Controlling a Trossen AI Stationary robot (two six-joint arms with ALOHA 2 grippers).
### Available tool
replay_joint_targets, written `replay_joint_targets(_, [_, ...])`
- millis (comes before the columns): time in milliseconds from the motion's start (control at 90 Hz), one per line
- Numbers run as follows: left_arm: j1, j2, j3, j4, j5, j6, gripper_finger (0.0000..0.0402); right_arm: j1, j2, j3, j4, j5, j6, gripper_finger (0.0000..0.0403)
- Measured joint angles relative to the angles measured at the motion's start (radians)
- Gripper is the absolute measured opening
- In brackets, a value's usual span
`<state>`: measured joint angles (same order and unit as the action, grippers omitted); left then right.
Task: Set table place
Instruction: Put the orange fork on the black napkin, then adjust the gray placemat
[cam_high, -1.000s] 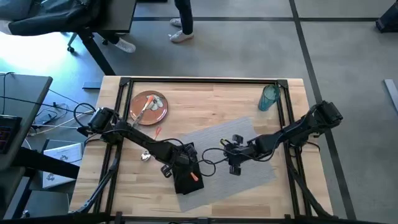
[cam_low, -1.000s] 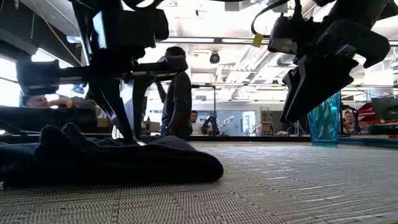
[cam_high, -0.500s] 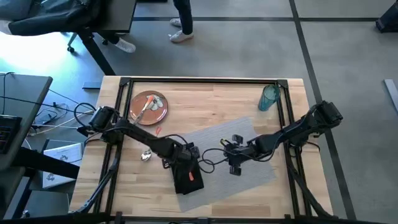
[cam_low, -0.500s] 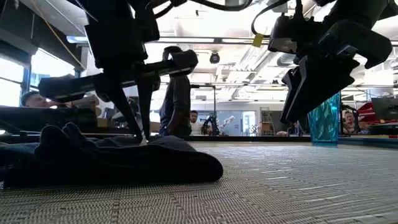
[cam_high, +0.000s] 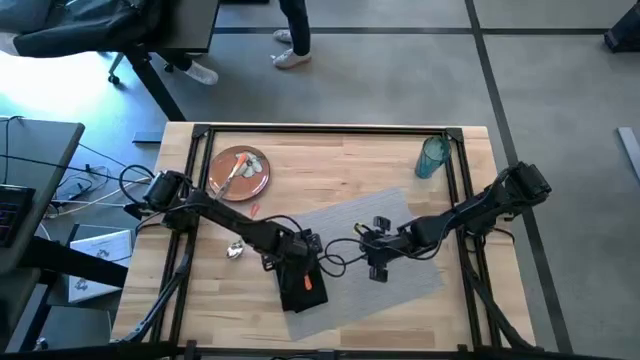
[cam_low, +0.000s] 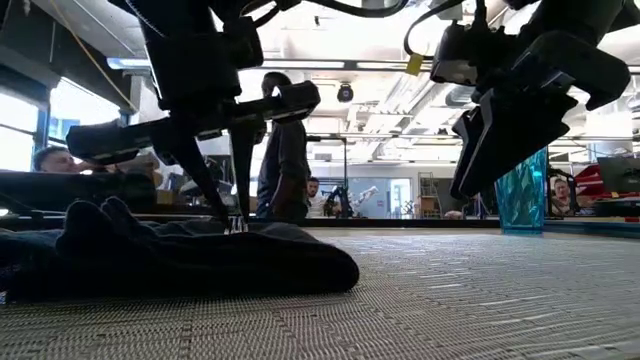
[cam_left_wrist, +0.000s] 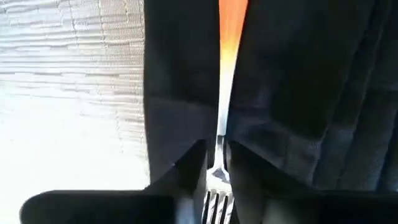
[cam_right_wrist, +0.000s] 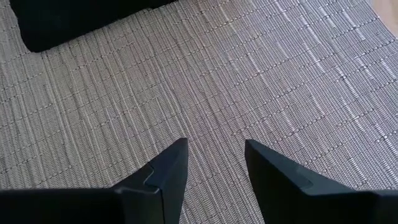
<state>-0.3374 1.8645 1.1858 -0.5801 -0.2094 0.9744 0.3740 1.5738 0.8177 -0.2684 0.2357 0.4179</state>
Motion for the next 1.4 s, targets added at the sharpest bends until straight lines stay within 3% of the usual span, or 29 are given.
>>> replay_joint_targets(122, [-0.028,-0.012,0.0,-0.021,-0.12,-0.055,0.0086,0.0,0.0,0.0,0.0,-0.001,0.0,0.0146])
replay_joint_targets(200, [-0.049,-0.043,0.0,-0.034,-0.14,-0.175,0.0095,0.0,-0.003,0.0,-0.001,-0.017,0.0,0.0146])
replay_joint_targets(500, [-0.123,-0.167,-0.012,-0.094,-0.107,-1.14,0.0094,-0.001,-0.032,0.0,-0.01,-0.044,-0.085,0.0146])
replay_joint_targets(644, [-0.205,-0.153,-0.058,-0.036,-0.093,-1.392,0.009,-0.001,-0.032,0.0,-0.036,-0.042,-0.15,0.0146])
replay_joint_targets(856, [-0.312,-0.144,-0.082,-0.033,-0.161,-1.642,0.009,0.001,-0.031,0.0,-0.113,-0.061,-0.148,0.0146])
replay_joint_targets(1111, [-0.404,-0.141,-0.131,-0.05,-0.117,-1.877,0.009,0.01,-0.032,0.0,-0.276,-0.125,-0.103,0.0146])
replay_joint_targets(1400, [-0.413,-0.142,-0.15,0.15,-0.256,-1.872,0.009,0.054,-0.074,0.0,-0.406,-0.157,0.003,0.0146])
